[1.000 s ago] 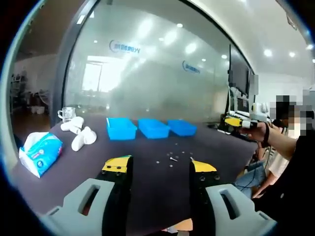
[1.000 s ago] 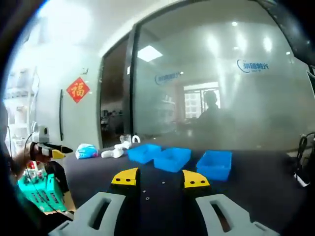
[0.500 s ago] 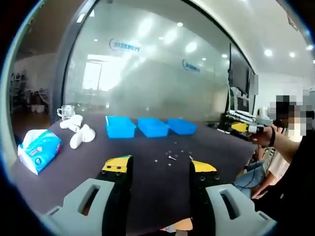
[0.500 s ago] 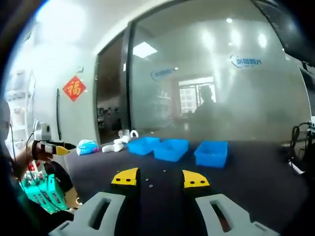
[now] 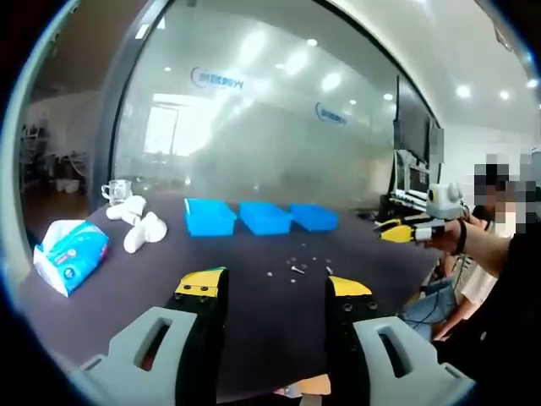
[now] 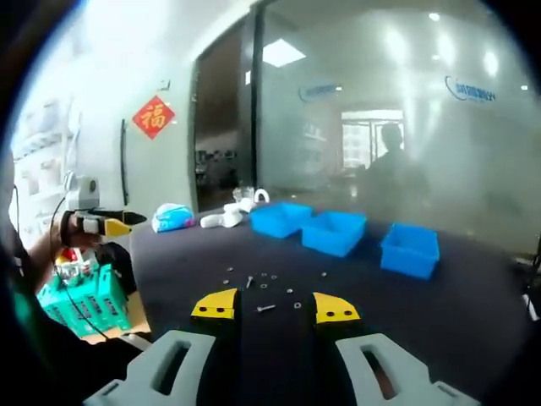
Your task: Sort the screws, nuts, and washers into the corresponding bins
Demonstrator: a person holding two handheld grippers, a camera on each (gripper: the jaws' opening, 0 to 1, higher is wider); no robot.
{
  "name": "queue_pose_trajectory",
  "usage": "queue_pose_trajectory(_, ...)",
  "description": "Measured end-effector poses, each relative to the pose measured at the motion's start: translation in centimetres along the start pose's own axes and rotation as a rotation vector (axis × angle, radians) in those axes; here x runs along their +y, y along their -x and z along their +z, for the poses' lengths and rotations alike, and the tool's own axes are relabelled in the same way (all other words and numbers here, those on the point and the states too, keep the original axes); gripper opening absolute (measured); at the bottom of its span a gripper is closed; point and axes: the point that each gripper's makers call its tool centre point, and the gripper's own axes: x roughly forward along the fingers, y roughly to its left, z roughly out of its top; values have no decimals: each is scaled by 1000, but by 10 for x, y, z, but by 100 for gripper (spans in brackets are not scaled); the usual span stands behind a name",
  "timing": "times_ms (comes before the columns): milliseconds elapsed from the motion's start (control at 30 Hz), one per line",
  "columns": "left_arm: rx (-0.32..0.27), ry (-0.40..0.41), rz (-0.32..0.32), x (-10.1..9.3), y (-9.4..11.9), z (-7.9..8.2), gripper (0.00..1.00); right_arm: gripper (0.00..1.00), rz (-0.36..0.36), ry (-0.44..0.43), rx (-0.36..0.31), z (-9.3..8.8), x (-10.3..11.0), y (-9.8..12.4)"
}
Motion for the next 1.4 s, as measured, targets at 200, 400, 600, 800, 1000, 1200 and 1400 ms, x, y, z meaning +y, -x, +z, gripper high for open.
queue_pose_trajectory(200,1,-1,-1,0,0,0,41,28,69,47,66,3,17,-11)
queue_pose_trajectory(400,4,6,6,3,1,-3,41,28,134,78,138,8,26,-24)
queue_pose_trajectory(600,6,14,14,6,3,-5,41,28,173,83,212,10,31,-37)
queue_pose_trajectory(800,10,13,15,7,1,-5,41,28,206,124,279,11,35,-58)
queue_pose_trajectory(1000,10,20,15,7,1,-7,41,28,226,168,349,6,45,-72)
queue_pose_trajectory(1200,6,37,23,10,4,-12,41,26,241,179,396,4,50,-85)
queue_pose_trajectory(1400,8,32,23,10,5,-12,41,22,240,208,485,-4,53,-104)
